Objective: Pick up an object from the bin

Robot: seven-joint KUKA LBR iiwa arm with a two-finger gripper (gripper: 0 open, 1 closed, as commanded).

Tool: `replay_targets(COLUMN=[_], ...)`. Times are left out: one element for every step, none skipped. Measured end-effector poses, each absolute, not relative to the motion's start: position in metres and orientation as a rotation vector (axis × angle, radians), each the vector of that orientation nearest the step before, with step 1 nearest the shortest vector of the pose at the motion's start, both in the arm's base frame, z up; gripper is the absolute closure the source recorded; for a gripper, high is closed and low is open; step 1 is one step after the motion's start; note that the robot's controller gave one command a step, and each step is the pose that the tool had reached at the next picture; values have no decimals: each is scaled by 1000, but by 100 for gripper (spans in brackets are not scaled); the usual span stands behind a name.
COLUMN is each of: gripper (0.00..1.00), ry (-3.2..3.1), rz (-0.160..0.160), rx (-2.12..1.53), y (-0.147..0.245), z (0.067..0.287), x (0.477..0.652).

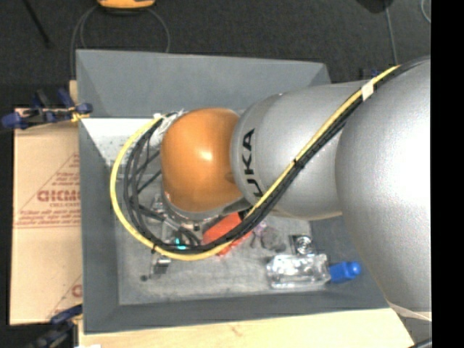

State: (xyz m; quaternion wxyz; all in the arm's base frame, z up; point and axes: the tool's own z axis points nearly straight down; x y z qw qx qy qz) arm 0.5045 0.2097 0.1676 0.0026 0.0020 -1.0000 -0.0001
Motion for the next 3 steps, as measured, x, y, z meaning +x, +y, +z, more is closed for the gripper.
replay_targets(gripper=[0,0,0], ry=[-3072,-3013,-2953], rz=[-3,-10,6], rx=[679,943,1088], y=[198,105,34], z=[84,78,102], x=[564,573,582])
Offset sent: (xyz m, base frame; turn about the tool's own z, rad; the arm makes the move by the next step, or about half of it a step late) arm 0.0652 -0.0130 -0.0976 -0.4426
